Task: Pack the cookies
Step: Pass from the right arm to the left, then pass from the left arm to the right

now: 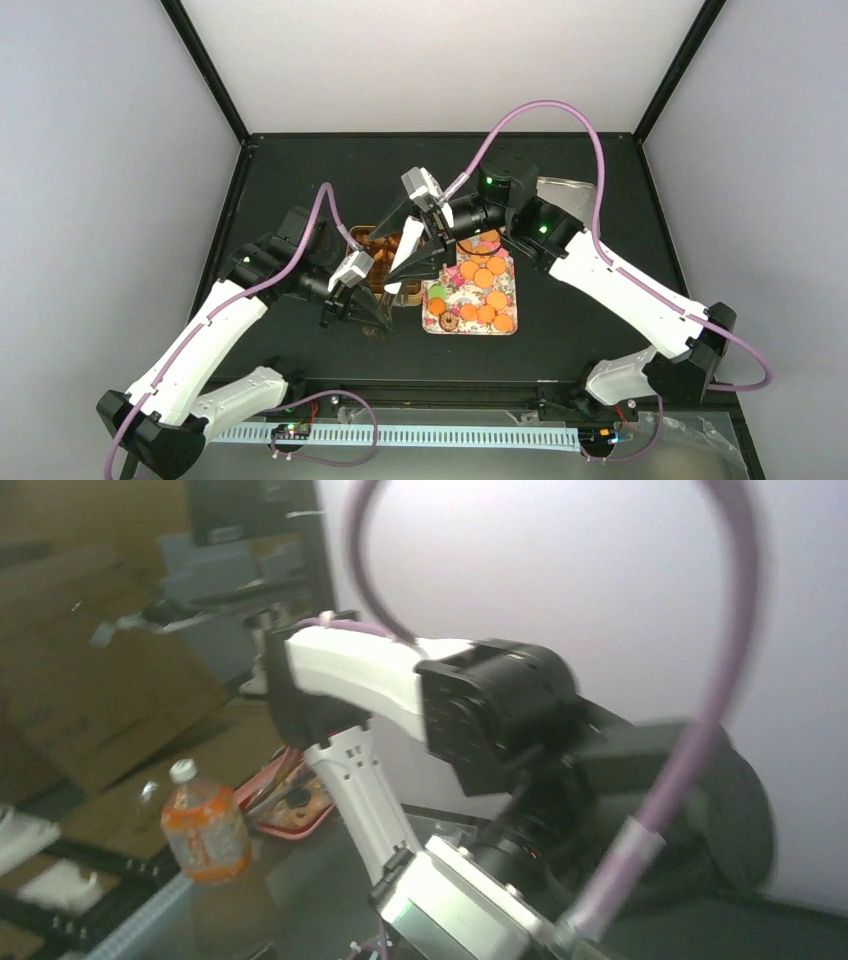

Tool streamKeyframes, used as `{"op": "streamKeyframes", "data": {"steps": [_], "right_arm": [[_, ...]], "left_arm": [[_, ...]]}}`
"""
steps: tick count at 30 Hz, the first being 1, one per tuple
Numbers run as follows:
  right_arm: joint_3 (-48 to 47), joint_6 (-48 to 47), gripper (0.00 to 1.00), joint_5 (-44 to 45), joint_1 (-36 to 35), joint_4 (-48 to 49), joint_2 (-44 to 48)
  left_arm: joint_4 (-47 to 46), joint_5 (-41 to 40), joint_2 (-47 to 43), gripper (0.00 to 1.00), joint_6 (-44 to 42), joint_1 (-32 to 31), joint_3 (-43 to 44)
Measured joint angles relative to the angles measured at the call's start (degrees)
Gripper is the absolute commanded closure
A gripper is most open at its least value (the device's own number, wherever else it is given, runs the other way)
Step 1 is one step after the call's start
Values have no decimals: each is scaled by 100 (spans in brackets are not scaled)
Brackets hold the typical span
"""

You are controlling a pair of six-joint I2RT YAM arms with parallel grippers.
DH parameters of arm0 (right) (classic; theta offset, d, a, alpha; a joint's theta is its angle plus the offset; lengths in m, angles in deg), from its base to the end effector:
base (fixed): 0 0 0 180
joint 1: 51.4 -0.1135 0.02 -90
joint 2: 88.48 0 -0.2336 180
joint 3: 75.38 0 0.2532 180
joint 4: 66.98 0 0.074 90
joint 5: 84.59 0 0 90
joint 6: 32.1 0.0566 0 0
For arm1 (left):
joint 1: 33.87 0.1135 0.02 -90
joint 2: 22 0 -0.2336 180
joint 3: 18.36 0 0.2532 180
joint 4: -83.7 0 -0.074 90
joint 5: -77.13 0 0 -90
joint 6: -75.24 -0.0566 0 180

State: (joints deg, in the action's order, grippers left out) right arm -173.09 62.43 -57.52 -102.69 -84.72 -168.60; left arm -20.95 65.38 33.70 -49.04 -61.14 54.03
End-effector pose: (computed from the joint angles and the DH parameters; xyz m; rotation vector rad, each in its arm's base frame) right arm 0.1614 0.2820 0.4199 -1.4905 1.0523 1.5693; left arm 0.1305 -0.1296 0.3061 1.4420 1.5128 -1.6193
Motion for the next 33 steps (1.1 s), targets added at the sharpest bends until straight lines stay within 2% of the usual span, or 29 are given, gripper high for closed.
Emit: {"op": "streamKeyframes", "data": {"steps": [7,12,15,19,28,33], "right_arm": [[802,289,2,1453,417,-120,737],[1314,599,2,2350,601,-127,1287],[1585,756,6,2557,601,-57,1449],[1751,920,16,2496,601,22,1381],[1692,990,24,2037,599,157,994],[1486,855,37,1762,595,190,833]], "left_arm": [[-651,-577,-262,98,476,7,-118],[-1128,-1246,-295,98,776,7,-120],[-1338,-1539,-295,98,892,9,-120],[-1572,-1838,-282,99,999,9,-142],[-1753,-2118,-282,98,1088,20,-269],[-1790,-2225,-282,98,1093,20,-330]]}}
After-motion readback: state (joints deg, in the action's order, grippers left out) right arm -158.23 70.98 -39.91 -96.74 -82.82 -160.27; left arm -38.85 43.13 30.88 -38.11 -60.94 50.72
